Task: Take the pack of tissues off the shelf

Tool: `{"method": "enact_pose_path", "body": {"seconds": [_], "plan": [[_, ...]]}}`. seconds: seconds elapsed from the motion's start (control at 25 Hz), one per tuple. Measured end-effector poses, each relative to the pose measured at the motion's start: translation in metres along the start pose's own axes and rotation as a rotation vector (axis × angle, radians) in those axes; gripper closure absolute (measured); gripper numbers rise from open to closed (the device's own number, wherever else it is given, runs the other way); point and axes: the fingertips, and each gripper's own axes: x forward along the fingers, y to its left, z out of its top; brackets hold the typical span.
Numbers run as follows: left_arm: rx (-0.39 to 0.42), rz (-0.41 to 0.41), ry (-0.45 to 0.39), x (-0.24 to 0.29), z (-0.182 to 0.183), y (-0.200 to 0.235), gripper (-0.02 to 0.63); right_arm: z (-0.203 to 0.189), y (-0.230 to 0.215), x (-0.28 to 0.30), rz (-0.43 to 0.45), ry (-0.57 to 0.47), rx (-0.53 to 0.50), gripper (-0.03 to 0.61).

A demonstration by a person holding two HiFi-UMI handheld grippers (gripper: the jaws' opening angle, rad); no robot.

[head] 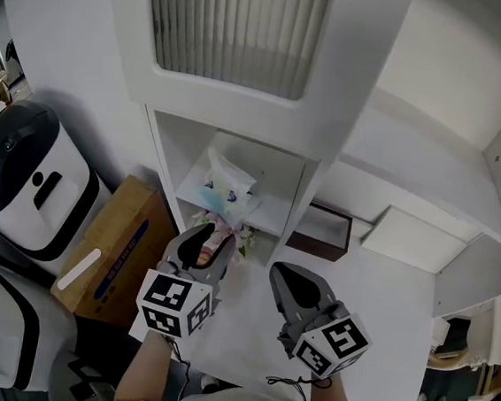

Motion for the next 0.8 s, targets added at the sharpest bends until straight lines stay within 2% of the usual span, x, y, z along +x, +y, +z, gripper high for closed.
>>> {"method": "enact_pose_path", "body": {"seconds": [0.6, 0.8], "plan": [[0.015, 0.025, 0.061, 0.050, -0.012, 0.011, 0.428, -0.004, -0.034, 0.005, -0.041, 0.007, 0.023, 0.577], [0.020, 0.038, 0.057, 0.057, -0.012, 0.013, 0.444, -0.008, -0.039, 0.005, -0.046, 0.010, 0.031, 0.577]]}}
